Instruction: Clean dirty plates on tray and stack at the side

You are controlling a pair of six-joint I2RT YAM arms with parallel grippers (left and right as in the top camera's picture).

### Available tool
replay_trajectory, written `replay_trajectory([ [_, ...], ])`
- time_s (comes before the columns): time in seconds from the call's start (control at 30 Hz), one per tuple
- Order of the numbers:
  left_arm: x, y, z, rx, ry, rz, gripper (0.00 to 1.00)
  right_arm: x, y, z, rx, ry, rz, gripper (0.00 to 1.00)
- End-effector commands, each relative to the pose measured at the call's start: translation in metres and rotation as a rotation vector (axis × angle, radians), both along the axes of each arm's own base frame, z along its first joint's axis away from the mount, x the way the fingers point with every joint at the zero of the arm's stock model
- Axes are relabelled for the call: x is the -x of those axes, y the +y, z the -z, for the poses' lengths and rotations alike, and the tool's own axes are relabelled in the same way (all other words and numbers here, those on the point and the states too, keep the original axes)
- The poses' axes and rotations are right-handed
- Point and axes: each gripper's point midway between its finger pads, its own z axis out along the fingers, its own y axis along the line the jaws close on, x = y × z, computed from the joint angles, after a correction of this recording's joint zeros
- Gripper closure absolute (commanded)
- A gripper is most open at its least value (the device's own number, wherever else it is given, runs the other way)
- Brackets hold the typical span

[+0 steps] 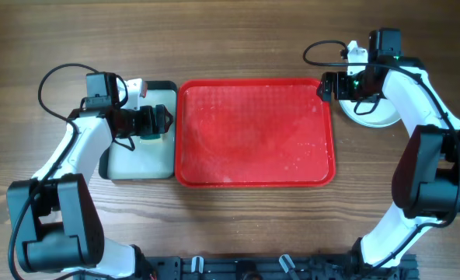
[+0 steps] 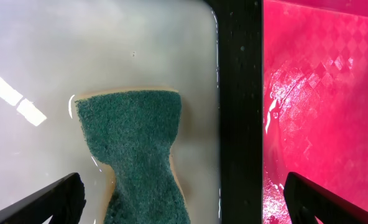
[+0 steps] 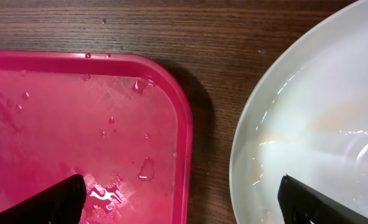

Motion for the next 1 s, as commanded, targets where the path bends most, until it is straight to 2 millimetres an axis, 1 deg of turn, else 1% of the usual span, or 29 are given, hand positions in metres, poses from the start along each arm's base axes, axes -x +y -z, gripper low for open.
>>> replay_trajectory([
  [0.0,0.000,-0.004,0.001,0.016,0.000,0.014,0.00,-0.007,0.006,-0.065,-0.003,-0.165,-0.031,0.00],
  [0.03,0.000,-0.004,0.001,0.016,0.000,0.014,0.00,-0.004,0.012,-0.109,0.005,-0.272,-0.044,0.00],
  [0.07,0.000,-0.004,0.001,0.016,0.000,0.014,0.00,0.000,0.015,-0.138,0.010,-0.346,-0.051,0.00],
  [0.1,0.000,-0.004,0.001,0.016,0.000,0.014,0.00,0.010,0.019,-0.181,0.017,-0.454,-0.059,0.00],
  [0.13,0.000,-0.004,0.001,0.016,0.000,0.014,0.00,0.021,0.022,-0.213,0.021,-0.533,-0.067,0.00],
  [0.17,0.000,-0.004,0.001,0.016,0.000,0.014,0.00,0.037,0.024,-0.249,0.027,-0.627,-0.070,0.00],
  [0.23,0.000,-0.004,0.001,0.016,0.000,0.014,0.00,0.067,0.025,-0.299,0.038,-0.768,-0.071,0.00],
  [0.27,0.000,-0.004,0.001,0.016,0.000,0.014,0.00,0.080,0.023,-0.317,0.056,-0.821,-0.062,0.00],
  [0.3,0.000,-0.004,0.001,0.016,0.000,0.014,0.00,0.110,0.015,-0.352,0.105,-0.932,-0.020,0.00],
  [0.33,0.000,-0.004,0.001,0.016,0.000,0.014,0.00,0.131,0.013,-0.372,0.131,-1.005,-0.017,0.00],
  [0.4,0.000,-0.004,0.001,0.016,0.000,0.014,0.00,0.169,0.013,-0.402,0.156,-1.123,-0.020,0.00],
  [0.43,0.000,-0.004,0.001,0.016,0.000,0.014,0.00,0.194,0.014,-0.417,0.159,-1.191,-0.016,0.00],
  [0.47,0.000,-0.004,0.001,0.016,0.000,0.014,0.00,0.212,0.015,-0.426,0.162,-1.234,-0.013,0.00],
  [0.5,0.000,-0.004,0.001,0.016,0.000,0.014,0.00,0.236,0.016,-0.434,0.165,-1.283,-0.011,0.00],
  [0.53,0.000,-0.004,0.001,0.016,0.000,0.014,0.00,0.255,0.016,-0.438,0.168,-1.320,-0.009,0.00],
  [0.57,0.000,-0.004,0.001,0.016,0.000,0.014,0.00,0.266,0.017,-0.439,0.180,-1.346,-0.015,0.00],
  [0.6,0.000,-0.004,0.001,0.016,0.000,0.014,0.00,0.280,0.017,-0.434,0.200,-1.374,-0.025,0.00],
  [0.63,0.000,-0.004,0.001,0.016,0.000,0.014,0.00,0.285,0.018,-0.424,0.231,-1.382,-0.046,0.00],
  [0.73,0.000,-0.004,0.001,0.016,0.000,0.014,0.00,0.287,0.019,-0.392,0.252,-1.419,-0.069,0.00],
  [0.77,0.000,-0.004,0.001,0.016,0.000,0.014,0.00,0.285,0.021,-0.379,0.248,-1.452,-0.071,0.00],
  [0.83,0.000,-0.004,0.001,0.016,0.000,0.014,0.00,0.281,0.026,-0.362,0.235,-1.512,-0.095,0.00],
  [0.87,0.000,-0.004,0.001,0.016,0.000,0.014,0.00,0.276,0.031,-0.348,0.225,-1.578,-0.121,0.00],
  [0.93,0.000,-0.004,0.001,0.016,0.000,0.014,0.00,0.269,0.037,-0.332,0.211,-1.650,-0.155,0.00],
  [0.97,0.000,-0.004,0.001,0.016,0.000,0.014,0.00,0.261,0.041,-0.316,0.200,-1.708,-0.178,0.00],
])
